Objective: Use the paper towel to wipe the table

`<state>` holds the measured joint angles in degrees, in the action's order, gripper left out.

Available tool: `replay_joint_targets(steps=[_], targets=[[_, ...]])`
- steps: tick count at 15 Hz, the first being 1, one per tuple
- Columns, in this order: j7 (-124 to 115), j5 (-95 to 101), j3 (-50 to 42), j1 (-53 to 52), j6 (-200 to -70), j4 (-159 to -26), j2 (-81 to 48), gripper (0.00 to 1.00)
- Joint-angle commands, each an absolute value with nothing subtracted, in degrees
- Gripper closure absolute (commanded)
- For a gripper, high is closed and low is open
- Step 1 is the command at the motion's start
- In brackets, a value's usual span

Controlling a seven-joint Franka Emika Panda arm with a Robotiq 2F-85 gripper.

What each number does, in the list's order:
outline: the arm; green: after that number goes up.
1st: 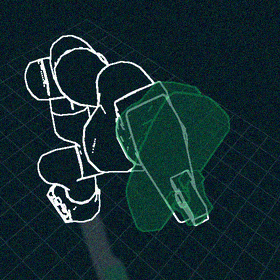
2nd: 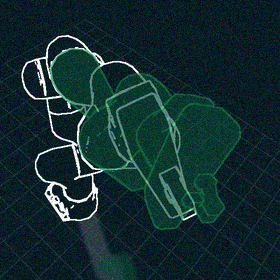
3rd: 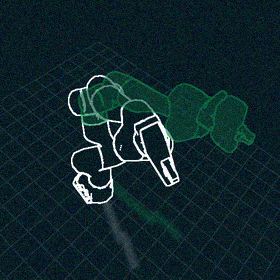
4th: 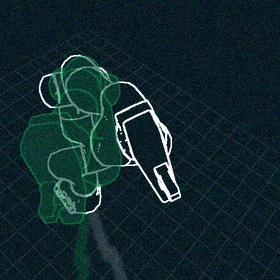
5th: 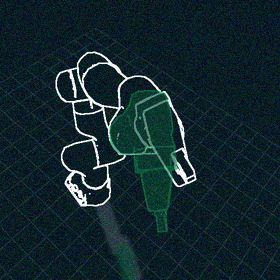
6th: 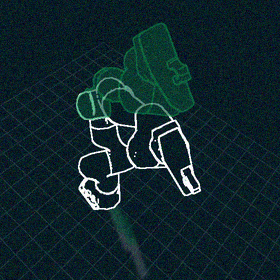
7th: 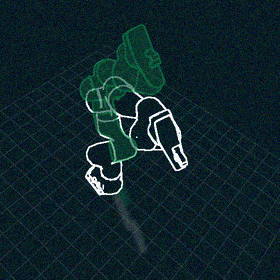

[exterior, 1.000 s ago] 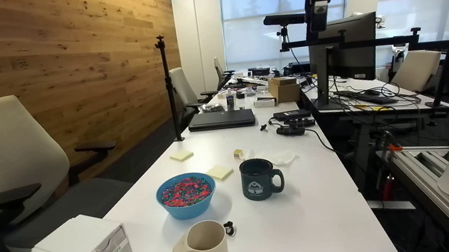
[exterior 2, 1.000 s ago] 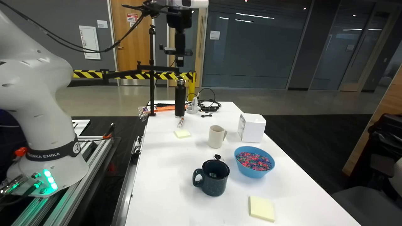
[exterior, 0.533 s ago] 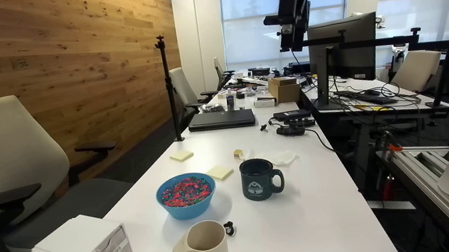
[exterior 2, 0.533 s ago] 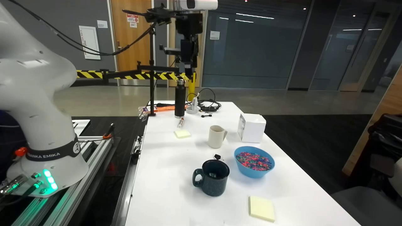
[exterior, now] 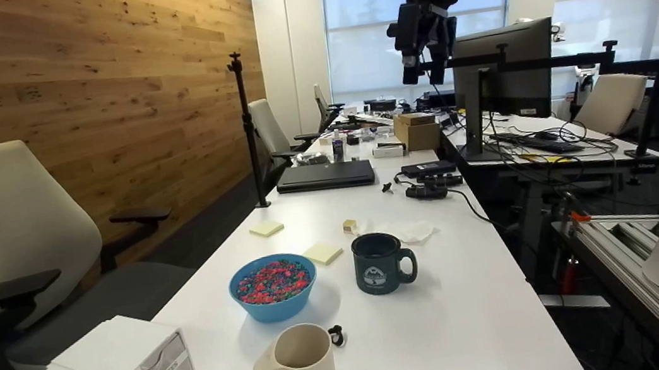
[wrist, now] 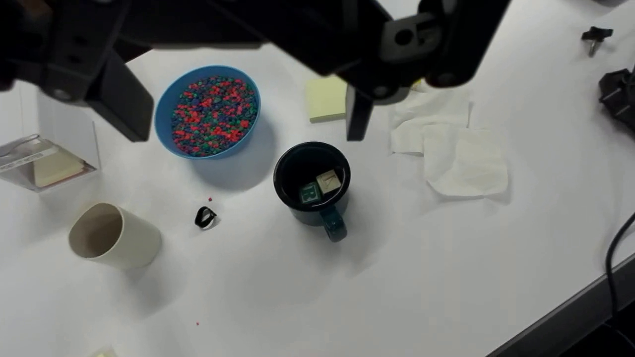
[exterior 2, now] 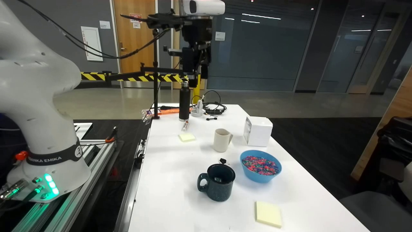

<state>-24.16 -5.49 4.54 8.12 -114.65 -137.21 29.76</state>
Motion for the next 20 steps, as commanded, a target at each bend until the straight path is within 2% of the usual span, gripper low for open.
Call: replay_joint_targets(steps=[1,10,13,20], targets=[[-28.31,-4.31,3.1,10.21,-117.85,-138.58,29.19,0.0],[-32.85,-1.57,0.25,15.37,-123.47,-138.18,24.11,0.0],[-29.71,-4.4,-0.86,13.13,-119.68,-137.32,25.45,0.0],[-37.27,-0.96,1.79,14.2,-124.44,-139.32,23.26,0.0]])
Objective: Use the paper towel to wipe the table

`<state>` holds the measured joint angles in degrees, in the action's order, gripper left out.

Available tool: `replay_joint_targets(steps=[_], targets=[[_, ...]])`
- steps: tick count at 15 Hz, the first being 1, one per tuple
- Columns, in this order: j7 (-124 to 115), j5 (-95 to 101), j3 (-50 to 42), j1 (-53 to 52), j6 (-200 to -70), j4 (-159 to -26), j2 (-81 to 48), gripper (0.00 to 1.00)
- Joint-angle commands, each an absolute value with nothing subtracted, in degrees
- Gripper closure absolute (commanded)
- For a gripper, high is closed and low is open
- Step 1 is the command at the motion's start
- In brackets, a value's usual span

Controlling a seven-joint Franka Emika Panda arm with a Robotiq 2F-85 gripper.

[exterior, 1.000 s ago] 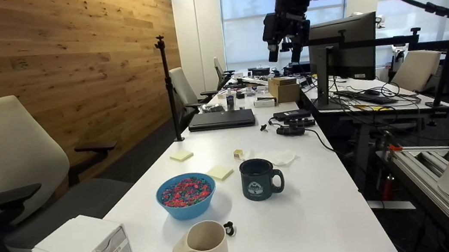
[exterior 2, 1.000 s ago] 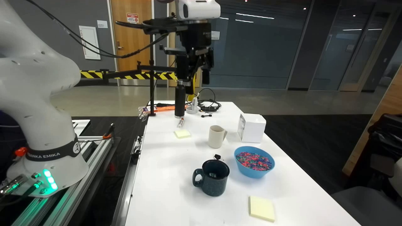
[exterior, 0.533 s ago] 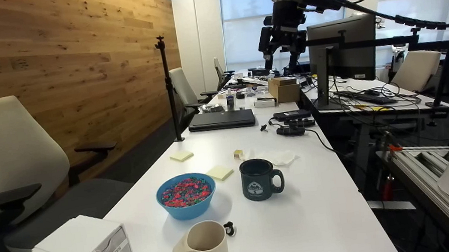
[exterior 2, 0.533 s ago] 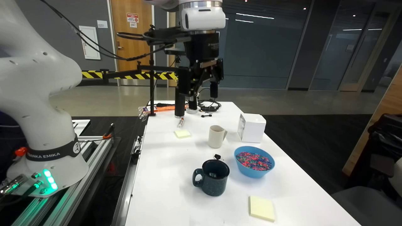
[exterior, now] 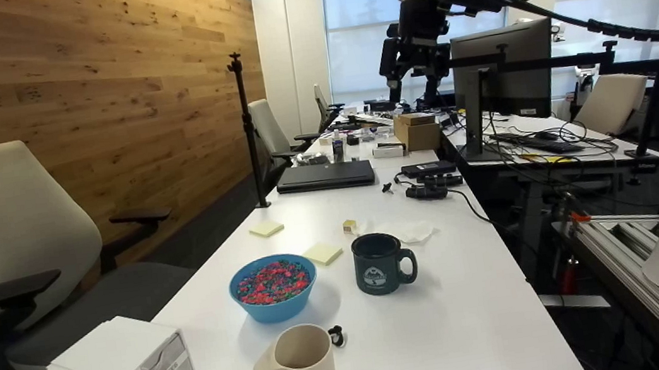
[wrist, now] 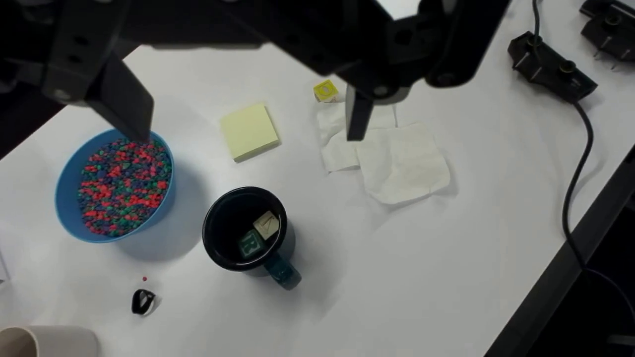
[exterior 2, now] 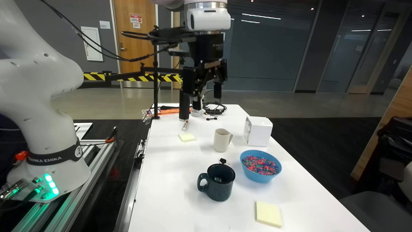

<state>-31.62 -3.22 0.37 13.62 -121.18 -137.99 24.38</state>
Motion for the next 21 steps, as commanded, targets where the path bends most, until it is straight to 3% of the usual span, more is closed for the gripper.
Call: replay_joint_targets(steps=[1,9,21], targets=[[-39.92,-0.03,2.13,14.85,-125.22,-139.1,21.81,0.0],[-55.41,7.21,-1.62,17.21,-133.08,-138.03,8.79,0.0],[-44.36,9.54,-9.81,15.32,-130.81,-133.45,-0.06,0.0]])
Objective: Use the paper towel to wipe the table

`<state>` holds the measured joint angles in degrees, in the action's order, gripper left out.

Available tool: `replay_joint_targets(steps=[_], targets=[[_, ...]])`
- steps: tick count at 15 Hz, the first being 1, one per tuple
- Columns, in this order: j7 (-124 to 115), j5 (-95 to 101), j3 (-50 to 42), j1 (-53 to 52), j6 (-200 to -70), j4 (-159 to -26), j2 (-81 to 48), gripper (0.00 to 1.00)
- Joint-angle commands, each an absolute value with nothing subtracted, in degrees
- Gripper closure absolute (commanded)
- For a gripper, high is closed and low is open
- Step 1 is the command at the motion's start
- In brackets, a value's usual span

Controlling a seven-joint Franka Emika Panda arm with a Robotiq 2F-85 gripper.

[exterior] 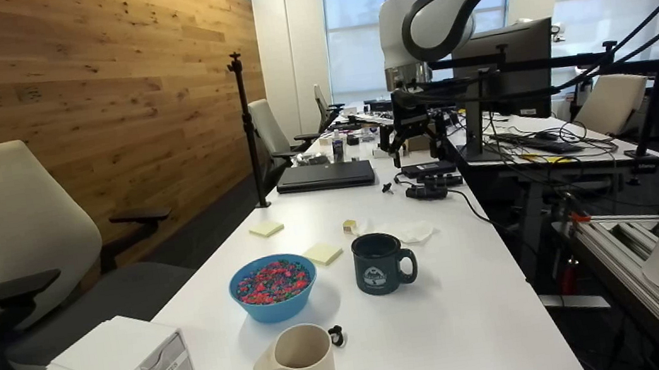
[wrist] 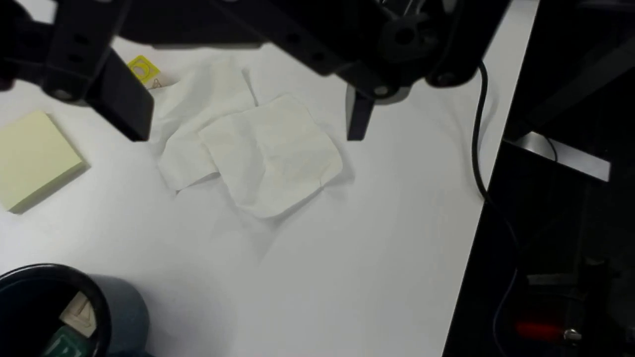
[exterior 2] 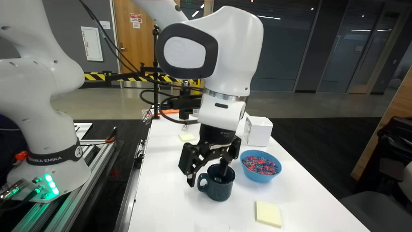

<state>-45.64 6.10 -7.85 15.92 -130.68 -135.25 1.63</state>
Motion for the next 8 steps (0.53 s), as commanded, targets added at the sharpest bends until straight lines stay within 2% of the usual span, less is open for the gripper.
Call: replay_joint_targets(steps=[1,8], targets=[[-44.27,10.42,-10.31,15.35,-131.3,-133.35,-0.62,0.0],[-44.25,10.05,-12.61,15.07,-136.76,-133.45,-2.3,0.0]])
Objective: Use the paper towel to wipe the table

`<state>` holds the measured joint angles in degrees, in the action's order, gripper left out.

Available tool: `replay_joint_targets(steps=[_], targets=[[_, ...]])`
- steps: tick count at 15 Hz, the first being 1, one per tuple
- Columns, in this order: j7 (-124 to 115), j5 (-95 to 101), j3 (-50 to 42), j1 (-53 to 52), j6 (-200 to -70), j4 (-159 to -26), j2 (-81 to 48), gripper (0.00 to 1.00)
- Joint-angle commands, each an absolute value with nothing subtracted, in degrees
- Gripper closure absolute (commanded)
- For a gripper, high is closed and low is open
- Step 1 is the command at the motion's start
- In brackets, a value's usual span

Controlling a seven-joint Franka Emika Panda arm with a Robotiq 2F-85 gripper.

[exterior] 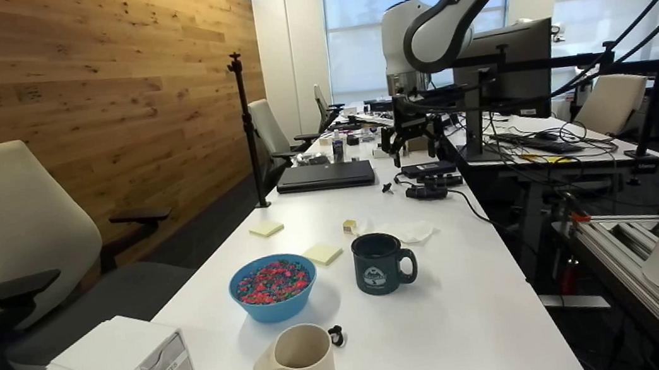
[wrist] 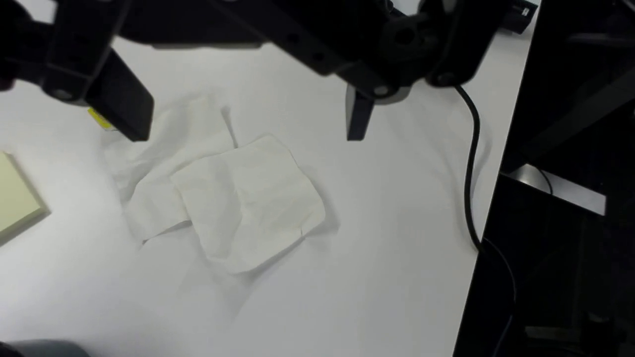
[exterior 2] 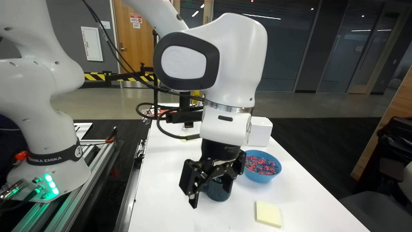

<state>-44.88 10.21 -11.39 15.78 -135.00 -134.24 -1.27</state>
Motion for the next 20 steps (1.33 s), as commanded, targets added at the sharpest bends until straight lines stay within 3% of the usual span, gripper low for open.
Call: replay_joint_targets(steps=[1,7,20], targets=[[-44.56,10.17,-12.76,15.02,-137.2,-133.54,-2.4,0.0],[-48.58,9.93,-13.36,14.74,-139.87,-134.15,-2.13,0.0],[0.17,1.99,-11.93,13.83,-139.19,-132.98,-6.27,0.0]])
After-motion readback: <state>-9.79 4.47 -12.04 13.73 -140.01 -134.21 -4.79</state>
